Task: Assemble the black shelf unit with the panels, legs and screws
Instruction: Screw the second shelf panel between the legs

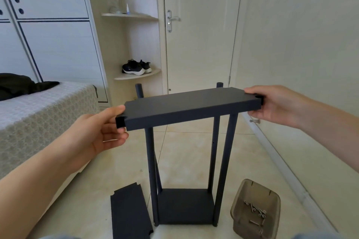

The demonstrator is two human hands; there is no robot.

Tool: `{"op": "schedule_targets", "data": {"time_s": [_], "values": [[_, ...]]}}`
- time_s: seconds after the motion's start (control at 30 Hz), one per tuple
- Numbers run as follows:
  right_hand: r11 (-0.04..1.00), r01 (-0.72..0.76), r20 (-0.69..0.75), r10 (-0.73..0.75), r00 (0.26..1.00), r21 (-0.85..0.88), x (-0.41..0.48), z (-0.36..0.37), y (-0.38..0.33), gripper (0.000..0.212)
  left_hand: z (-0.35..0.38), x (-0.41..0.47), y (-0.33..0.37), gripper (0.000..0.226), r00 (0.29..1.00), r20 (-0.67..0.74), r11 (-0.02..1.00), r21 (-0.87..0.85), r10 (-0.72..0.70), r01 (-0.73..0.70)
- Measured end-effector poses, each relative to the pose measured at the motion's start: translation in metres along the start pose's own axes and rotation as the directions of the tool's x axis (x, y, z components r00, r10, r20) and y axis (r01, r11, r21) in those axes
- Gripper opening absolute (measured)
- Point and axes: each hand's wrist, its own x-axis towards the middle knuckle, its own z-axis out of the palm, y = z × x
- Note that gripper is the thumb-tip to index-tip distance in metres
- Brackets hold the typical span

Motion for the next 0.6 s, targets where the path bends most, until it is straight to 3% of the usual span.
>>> {"op": "schedule_targets", "data": {"time_s": [0.3,0.6], "values": [[0.990,0.082,-0.015,-0.085,0.996,-0.115,0.016,0.009,-0.012,0.003,0.004,0.032,0.017,0.027,0.996,-0.077,0.991,-0.120,0.044,-0.054],[0.930,0.189,-0.152,-0.246,0.957,-0.315,0.061,0.015,-0.035,0.014,0.036,0.072,0.019,0.023,0.982,-0.061,0.972,-0.142,0.177,-0.185]]}}
